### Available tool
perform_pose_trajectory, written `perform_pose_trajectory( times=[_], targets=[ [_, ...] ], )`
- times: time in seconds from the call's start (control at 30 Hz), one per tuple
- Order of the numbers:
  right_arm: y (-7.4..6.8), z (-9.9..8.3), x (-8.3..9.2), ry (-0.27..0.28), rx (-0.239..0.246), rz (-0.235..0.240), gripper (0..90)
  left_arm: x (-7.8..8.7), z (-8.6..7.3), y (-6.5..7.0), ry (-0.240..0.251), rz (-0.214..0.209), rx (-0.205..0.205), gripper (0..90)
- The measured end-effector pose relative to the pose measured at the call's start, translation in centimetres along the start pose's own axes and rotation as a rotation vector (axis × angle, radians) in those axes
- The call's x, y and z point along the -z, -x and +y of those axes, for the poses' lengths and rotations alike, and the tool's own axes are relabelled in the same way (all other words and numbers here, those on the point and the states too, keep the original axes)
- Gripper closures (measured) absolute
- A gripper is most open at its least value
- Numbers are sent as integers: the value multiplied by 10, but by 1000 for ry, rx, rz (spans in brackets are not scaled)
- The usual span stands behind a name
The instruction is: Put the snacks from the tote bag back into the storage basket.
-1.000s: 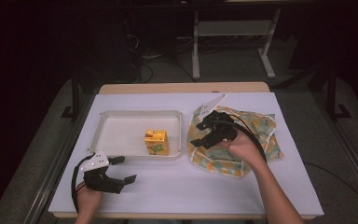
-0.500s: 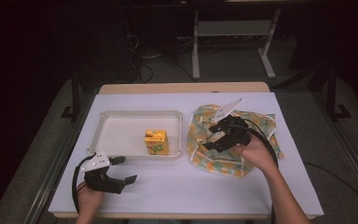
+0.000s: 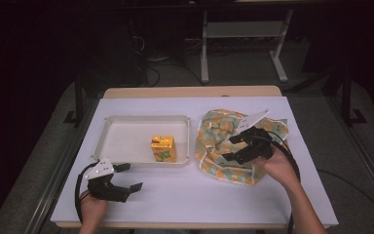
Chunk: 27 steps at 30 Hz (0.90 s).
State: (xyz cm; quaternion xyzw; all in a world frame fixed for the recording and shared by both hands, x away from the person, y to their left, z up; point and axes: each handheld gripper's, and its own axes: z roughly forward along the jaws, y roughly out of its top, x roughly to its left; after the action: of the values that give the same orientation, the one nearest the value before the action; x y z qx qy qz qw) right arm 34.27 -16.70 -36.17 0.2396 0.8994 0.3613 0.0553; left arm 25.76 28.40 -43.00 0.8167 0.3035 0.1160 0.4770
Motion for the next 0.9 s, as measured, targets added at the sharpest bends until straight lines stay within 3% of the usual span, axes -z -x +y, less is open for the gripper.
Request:
perform_pose_trajectory(
  times=[0.53, 0.9],
  targets=[
    [-10, -39, 13, 40, -41, -14, 290, -1, -1, 0, 17, -29, -3, 135],
    [-31, -74, 16, 103, -46, -48, 287, -4, 0, 3, 9, -42, -24, 135]
  ],
)
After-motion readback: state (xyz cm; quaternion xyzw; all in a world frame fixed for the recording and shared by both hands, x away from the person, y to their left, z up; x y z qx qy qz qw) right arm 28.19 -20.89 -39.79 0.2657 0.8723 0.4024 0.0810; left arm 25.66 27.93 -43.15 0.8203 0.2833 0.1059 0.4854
